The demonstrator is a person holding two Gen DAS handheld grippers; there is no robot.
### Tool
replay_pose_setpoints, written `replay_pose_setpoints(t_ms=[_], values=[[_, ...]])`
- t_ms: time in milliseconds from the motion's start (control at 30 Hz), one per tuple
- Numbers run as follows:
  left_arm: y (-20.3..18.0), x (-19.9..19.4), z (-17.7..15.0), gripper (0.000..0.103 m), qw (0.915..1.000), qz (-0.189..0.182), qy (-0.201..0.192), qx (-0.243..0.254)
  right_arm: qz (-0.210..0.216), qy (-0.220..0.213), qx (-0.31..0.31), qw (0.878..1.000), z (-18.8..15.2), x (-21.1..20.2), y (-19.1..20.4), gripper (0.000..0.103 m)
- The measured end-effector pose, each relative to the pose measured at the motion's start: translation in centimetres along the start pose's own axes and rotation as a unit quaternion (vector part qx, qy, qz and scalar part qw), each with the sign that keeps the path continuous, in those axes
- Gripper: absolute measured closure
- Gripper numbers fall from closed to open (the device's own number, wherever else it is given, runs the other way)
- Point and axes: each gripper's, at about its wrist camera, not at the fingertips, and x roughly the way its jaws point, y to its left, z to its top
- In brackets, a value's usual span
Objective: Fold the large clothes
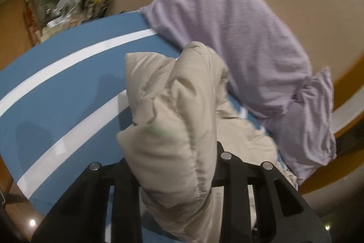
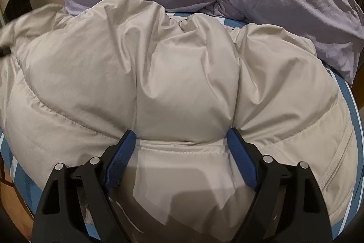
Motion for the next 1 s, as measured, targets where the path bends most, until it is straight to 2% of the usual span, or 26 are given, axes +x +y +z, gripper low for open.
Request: replay_pose_setpoints(t_ms=[167,367,567,833,1000], values=[[-4.5,-1.8,0.0,0.074,0.9974,-0.057,-0.012,0.041,-0.003,-0.002,-0.002,1.0,-0.3,-0.1,0.0,0.019],[-10.3,-3.4,-1.0,0.074,0.9873,-0.125,-0.012,0.097,-0.005,-0.001,0.002,1.0,-0.4,-0.2,-0.1,0.019],[-16.0,-4.4,-3.6,0.074,0.9694,-0.18,0.0,0.167,0.002,0.0,0.005,1.0,-0.3,-0.5,-0.3,0.019],[-22.1,-3.5,-8.1,0.074,0.9432,-0.219,0.034,0.247,0.019,-0.024,0.02,0.999,-1.2,-2.8,-2.2,0.02],[-24.9,-1.9,-10.7,0.074,0.9308,-0.233,0.065,0.274,-0.008,-0.048,0.038,0.998,-1.9,-5.1,-4.5,0.02]])
